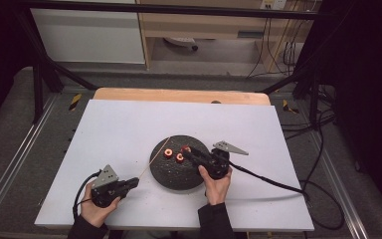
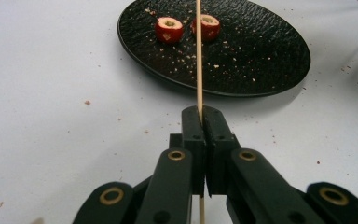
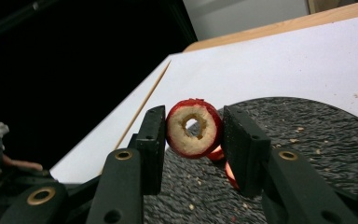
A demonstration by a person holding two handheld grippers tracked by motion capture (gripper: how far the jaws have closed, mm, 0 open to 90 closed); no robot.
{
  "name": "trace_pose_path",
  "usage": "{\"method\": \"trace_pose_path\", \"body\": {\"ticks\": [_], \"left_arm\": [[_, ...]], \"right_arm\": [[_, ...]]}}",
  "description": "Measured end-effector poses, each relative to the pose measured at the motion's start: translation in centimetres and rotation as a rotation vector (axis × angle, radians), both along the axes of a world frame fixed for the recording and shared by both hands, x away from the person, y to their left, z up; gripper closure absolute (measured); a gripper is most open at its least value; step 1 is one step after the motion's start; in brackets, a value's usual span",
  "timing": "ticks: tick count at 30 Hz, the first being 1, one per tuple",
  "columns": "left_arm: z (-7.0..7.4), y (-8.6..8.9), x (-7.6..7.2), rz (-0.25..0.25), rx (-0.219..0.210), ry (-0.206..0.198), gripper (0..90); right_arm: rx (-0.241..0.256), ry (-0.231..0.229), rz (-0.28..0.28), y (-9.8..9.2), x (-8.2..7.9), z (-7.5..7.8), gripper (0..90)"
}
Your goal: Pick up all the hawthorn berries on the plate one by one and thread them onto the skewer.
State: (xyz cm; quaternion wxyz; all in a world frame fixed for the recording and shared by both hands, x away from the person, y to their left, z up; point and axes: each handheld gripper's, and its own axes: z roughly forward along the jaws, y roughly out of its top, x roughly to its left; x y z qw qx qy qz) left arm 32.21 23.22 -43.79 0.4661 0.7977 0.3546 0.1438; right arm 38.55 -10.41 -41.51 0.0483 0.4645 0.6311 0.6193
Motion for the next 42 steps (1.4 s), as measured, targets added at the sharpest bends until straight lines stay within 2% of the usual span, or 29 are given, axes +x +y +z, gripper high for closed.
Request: {"method": "trace_pose_path", "body": {"ticks": [2, 12, 15, 23, 31, 42], "left_arm": [[0.0, -0.1, -0.1, 0.001, -0.001, -0.003, 88.4], [-0.2, -0.8, -0.3, -0.003, -0.003, -0.004, 88.4], [-0.2, -0.9, -0.4, 0.002, -0.007, -0.005, 88.4], [-0.3, -1.5, -0.7, 0.006, -0.017, -0.017, 88.4], [-0.4, -2.5, -1.0, -0.005, -0.02, -0.027, 88.4], [-0.5, -3.2, -1.2, -0.01, -0.029, -0.031, 88.4]], "right_arm": [[0.038, 0.001, -0.02, 0.1, -0.1, -0.2, 61.3], [0.136, -0.013, -0.083, 0.7, -0.1, -0.8, 61.4], [0.151, -0.017, -0.102, 0.8, 0.1, -1.0, 61.4], [0.238, -0.03, -0.162, 0.6, 0.5, -0.7, 61.5], [0.303, -0.048, -0.209, 0.4, 1.1, -0.3, 61.4], [0.381, -0.072, -0.254, 0.6, 1.5, -0.9, 61.5]]}}
